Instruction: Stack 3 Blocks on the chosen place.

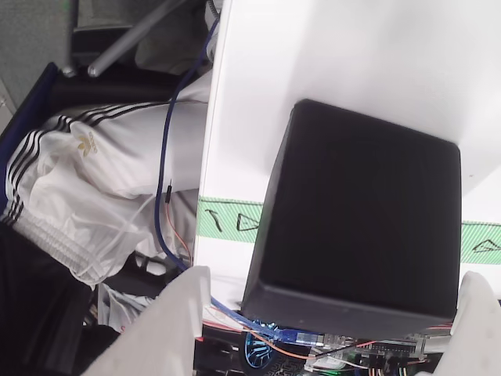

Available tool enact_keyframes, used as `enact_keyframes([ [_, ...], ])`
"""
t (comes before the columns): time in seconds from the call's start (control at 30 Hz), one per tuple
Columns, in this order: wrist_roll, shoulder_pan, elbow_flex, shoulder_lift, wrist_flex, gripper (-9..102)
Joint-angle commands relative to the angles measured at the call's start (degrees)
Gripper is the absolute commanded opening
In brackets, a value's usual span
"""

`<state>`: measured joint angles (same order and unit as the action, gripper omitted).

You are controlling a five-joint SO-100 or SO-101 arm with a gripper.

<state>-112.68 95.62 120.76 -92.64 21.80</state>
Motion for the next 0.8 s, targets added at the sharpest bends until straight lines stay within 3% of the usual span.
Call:
enact_keyframes([
  [0.0, 0.18, -0.53, -2.46, 0.53, -1.85, 35],
  [0.37, 2.55, -2.55, -1.85, 1.41, -2.37, 20],
  [0.77, 7.73, -7.56, 2.99, -11.16, 3.6, 19],
])
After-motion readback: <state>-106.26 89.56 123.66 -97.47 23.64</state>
